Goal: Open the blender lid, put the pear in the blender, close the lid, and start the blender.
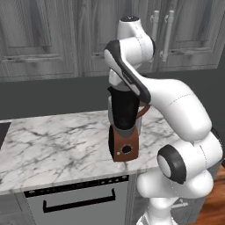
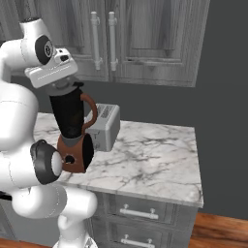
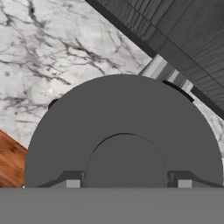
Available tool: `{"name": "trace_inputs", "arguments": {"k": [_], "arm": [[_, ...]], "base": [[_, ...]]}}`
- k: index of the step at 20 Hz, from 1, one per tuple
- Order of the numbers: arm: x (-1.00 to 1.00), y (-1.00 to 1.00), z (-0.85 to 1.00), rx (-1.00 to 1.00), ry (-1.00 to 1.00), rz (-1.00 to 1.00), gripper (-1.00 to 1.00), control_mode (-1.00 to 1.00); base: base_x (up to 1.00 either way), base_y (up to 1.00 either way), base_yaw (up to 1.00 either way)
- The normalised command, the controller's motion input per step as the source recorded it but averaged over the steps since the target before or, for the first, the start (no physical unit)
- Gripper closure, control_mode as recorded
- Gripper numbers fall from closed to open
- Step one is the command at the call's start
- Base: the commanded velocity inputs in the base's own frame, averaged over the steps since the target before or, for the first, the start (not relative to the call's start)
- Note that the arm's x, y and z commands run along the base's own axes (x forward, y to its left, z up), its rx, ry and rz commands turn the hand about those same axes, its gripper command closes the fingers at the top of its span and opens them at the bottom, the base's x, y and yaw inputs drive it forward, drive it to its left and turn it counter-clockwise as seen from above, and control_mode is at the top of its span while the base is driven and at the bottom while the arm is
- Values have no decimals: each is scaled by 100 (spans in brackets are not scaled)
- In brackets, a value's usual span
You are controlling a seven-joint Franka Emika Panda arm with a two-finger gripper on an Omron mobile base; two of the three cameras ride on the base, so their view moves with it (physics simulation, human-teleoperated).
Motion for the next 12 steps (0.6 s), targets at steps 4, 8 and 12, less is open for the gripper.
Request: {"name": "trace_inputs", "arguments": {"k": [4,8,12], "arm": [[-21,-12,-89,5,0,0,100,-100],[-31,0,-86,5,2,0,100,-100],[-33,0,-63,4,4,-4,100,-100]], "base": [[0,0,0],[0,0,0],[0,0,0]]}}
